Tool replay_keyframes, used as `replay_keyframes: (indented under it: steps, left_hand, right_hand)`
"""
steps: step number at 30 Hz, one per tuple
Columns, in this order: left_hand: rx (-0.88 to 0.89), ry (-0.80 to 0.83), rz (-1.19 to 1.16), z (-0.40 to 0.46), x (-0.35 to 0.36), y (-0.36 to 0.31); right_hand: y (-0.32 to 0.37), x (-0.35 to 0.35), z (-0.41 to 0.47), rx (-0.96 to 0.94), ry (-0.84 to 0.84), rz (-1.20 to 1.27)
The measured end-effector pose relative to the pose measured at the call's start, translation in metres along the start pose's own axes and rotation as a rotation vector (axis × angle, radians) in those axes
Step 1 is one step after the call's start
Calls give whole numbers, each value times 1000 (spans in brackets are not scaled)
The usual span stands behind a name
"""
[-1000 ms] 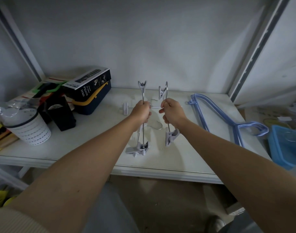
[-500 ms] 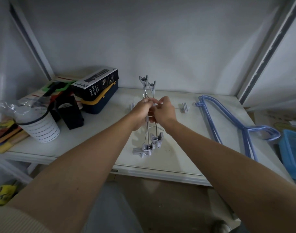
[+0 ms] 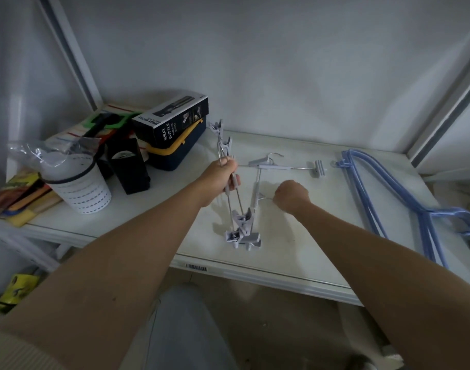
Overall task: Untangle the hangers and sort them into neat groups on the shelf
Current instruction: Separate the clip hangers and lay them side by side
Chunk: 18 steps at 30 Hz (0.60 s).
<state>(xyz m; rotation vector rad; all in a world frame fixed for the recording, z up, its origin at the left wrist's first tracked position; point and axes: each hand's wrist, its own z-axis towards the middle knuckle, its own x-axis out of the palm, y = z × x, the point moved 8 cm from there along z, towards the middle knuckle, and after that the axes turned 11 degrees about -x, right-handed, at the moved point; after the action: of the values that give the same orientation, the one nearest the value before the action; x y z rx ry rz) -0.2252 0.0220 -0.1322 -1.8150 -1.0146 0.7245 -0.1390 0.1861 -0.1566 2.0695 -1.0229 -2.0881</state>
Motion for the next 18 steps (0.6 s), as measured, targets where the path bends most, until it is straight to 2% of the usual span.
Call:
replay_keyframes:
  steps: [6,9,13,18]
  left_hand:
    - [2,-3,101,7,-6,8]
    - [1,11,124,6,-7,7]
    - [-34,10,74,2,-14,7]
    - [-76,3,27,-3,-14,5]
  right_hand:
    - [-7,18,6,-30,38,-94]
    - [-6,19,7,-80,29,-225]
    - [2,0,3,-186,-126,-436]
    - [-5,-51,0,-287,-348,-156]
